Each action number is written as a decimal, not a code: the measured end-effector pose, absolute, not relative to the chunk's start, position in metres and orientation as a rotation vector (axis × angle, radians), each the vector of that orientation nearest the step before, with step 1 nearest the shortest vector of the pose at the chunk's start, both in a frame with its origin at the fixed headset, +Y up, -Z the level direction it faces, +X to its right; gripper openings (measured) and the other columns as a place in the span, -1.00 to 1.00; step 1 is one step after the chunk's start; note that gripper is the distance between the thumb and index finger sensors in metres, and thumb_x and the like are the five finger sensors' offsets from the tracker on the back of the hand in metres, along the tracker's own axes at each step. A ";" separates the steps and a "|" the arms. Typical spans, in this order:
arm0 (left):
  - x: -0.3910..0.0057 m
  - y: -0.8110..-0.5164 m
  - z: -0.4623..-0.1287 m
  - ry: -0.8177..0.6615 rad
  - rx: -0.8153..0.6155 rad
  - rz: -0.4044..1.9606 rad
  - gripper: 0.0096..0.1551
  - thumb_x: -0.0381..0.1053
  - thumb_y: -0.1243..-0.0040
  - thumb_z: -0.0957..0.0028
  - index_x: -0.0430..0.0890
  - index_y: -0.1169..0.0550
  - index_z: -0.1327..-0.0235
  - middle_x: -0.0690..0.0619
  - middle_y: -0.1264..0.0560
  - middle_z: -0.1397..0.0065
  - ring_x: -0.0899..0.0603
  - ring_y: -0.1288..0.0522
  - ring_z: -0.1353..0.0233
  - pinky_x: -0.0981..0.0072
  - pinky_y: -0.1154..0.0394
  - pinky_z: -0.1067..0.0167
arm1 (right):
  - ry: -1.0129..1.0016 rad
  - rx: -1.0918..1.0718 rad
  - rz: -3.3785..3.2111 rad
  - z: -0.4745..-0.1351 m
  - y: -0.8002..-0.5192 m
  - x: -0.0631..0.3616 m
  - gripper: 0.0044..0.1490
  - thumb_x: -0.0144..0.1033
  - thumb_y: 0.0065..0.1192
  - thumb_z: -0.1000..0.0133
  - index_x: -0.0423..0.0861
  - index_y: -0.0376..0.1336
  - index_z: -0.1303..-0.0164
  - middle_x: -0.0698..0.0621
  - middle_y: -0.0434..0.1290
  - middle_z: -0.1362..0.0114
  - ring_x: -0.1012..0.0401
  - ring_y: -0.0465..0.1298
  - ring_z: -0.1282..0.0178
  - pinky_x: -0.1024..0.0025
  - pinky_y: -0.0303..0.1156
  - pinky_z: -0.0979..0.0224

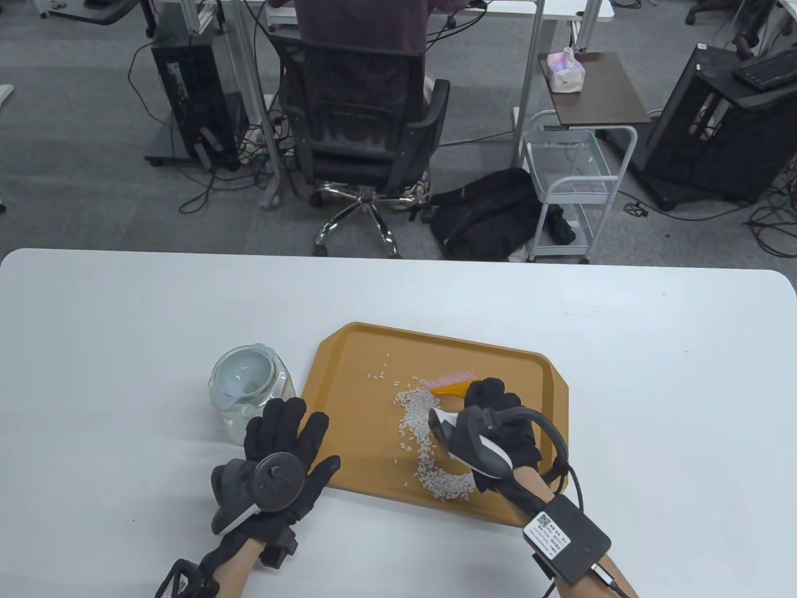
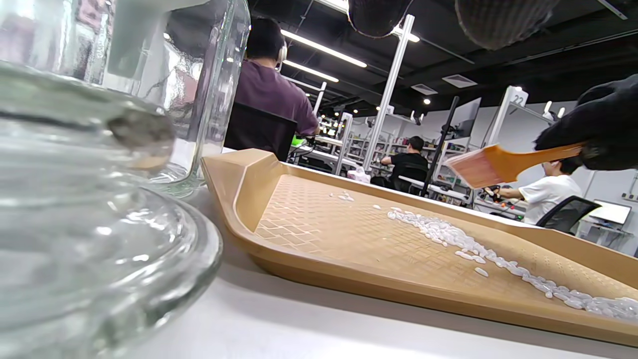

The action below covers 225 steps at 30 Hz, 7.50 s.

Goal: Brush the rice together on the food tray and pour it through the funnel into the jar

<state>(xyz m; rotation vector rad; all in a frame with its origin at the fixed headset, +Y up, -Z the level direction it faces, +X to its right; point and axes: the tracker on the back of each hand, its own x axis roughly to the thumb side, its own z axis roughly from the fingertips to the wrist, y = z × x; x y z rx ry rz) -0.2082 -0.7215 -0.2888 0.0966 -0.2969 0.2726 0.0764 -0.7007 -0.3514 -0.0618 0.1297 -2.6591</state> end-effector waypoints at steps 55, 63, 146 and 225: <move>-0.202 -0.727 -0.293 -0.317 0.042 0.264 -0.16 0.36 -0.03 -0.06 0.07 -0.20 -0.58 -0.07 0.14 -0.74 -0.28 0.29 -0.68 -0.34 0.30 -0.49 | 0.181 -0.014 -2.616 -0.400 -0.719 0.036 -0.34 -0.36 0.29 -0.11 -0.07 0.28 -0.47 -0.23 0.23 -0.52 0.04 0.57 0.02 0.32 0.57 0.23; -0.209 -0.725 -0.295 -0.307 0.041 0.275 -0.16 0.36 -0.03 -0.06 0.07 -0.20 -0.58 -0.07 0.14 -0.74 -0.27 0.30 -0.68 -0.33 0.30 -0.49 | 0.190 -0.078 -2.635 -0.401 -0.725 0.035 -0.37 -0.37 0.41 -0.03 0.03 0.33 -0.37 -0.13 0.37 -0.41 0.08 0.61 0.14 0.37 0.57 0.32; -0.229 -0.715 -0.296 -0.346 0.054 0.407 -0.30 0.34 -0.03 -0.06 0.00 -0.49 -0.37 -0.08 -0.64 -0.34 -0.20 -0.71 -0.19 -0.19 -0.49 -0.27 | 0.213 -0.260 -2.626 -0.388 -0.711 -0.015 -0.35 -0.29 0.25 -0.14 -0.11 0.27 -0.49 -0.17 0.30 -0.45 0.00 0.50 -0.08 0.20 0.54 0.03; -0.233 -0.722 -0.303 -0.321 -0.004 0.402 -0.30 0.34 -0.02 -0.06 0.01 -0.50 -0.36 -0.07 -0.64 -0.34 -0.20 -0.70 -0.20 -0.19 -0.48 -0.27 | 0.062 -0.548 -2.744 -0.315 -0.671 -0.051 -0.42 -0.04 0.42 -0.06 -0.08 0.49 -0.20 0.00 0.67 0.26 0.23 0.58 0.55 0.42 0.54 0.50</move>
